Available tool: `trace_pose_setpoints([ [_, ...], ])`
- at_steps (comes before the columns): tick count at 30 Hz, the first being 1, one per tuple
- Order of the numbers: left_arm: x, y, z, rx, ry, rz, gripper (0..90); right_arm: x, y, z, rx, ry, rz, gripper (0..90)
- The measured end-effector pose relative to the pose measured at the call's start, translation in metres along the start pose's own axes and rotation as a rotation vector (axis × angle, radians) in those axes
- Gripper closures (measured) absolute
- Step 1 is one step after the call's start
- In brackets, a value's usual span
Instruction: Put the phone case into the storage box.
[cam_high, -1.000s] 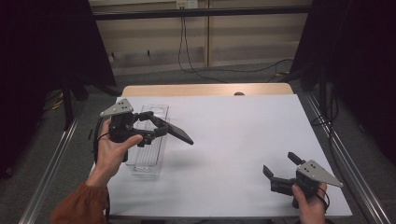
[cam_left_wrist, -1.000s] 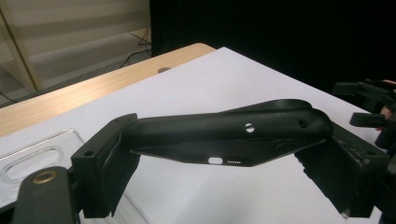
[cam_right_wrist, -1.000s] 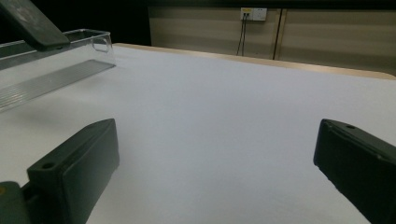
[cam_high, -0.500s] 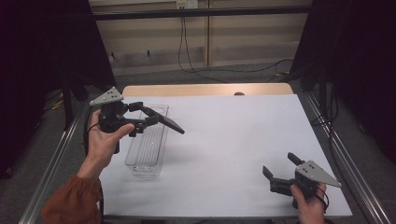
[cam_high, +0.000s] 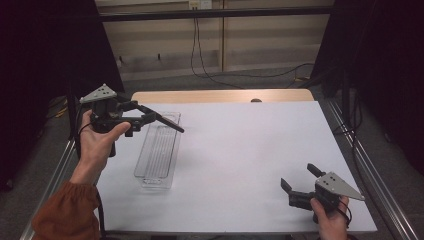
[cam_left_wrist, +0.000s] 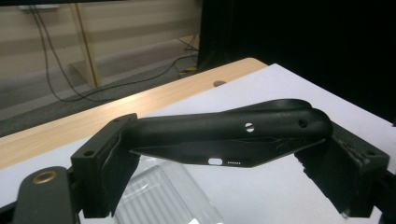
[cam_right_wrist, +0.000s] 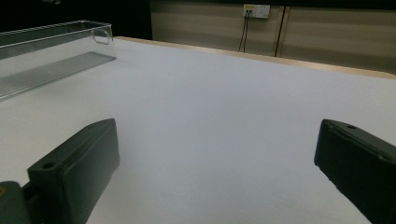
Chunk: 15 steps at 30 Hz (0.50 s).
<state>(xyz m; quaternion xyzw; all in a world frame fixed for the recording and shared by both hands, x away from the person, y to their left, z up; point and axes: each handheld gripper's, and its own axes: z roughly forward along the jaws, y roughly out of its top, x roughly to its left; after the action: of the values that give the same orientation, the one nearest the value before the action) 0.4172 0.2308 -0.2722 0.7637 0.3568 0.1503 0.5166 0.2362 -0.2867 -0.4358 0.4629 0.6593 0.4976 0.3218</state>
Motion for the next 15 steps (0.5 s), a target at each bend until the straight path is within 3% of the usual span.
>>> trace_pose_setpoints([
  [15,0.021,0.002,0.008,0.028,0.115,-0.063,15.0,0.000,0.000,0.000,-0.001,-0.002,-0.003,0.0],
])
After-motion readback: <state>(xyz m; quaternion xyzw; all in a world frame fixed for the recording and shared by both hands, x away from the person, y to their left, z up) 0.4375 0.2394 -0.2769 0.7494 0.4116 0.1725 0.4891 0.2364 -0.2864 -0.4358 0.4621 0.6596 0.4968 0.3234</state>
